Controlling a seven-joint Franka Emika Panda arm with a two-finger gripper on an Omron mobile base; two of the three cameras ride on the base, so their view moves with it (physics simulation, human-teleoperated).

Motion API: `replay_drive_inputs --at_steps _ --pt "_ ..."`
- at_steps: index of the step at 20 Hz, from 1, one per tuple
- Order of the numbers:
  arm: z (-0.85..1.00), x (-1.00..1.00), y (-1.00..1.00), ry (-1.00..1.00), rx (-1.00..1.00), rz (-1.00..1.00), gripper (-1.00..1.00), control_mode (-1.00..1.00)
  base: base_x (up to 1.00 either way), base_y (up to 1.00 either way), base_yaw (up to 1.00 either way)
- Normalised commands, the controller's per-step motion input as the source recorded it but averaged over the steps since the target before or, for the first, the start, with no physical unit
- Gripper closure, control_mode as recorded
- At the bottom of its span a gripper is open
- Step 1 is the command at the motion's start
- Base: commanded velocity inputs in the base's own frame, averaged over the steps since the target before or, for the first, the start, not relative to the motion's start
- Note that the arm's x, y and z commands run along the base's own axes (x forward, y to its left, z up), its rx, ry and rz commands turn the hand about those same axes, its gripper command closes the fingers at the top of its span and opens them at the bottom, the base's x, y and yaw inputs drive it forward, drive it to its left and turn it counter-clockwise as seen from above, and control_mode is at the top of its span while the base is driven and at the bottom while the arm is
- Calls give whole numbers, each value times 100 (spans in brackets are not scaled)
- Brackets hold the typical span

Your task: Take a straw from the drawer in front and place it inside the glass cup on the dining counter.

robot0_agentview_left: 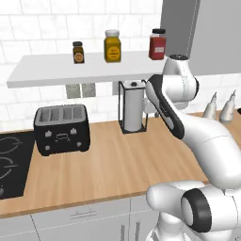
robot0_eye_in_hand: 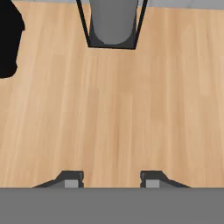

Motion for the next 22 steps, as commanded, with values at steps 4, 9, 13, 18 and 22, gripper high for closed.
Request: replay_drive_inputs --at_steps 4,9,13,18,22 --pt "0 0 0 0 0 0 -100 100 -26 3 0" --pt "0 0 0 0 0 0 -100 100 -83 19 0" --pt "0 0 0 0 0 0 -100 100 -59 18 -16" --pt "0 0 0 0 0 0 -100 100 -14 43 -60" --pt "0 0 0 0 0 0 -100 100 0 54 -74"
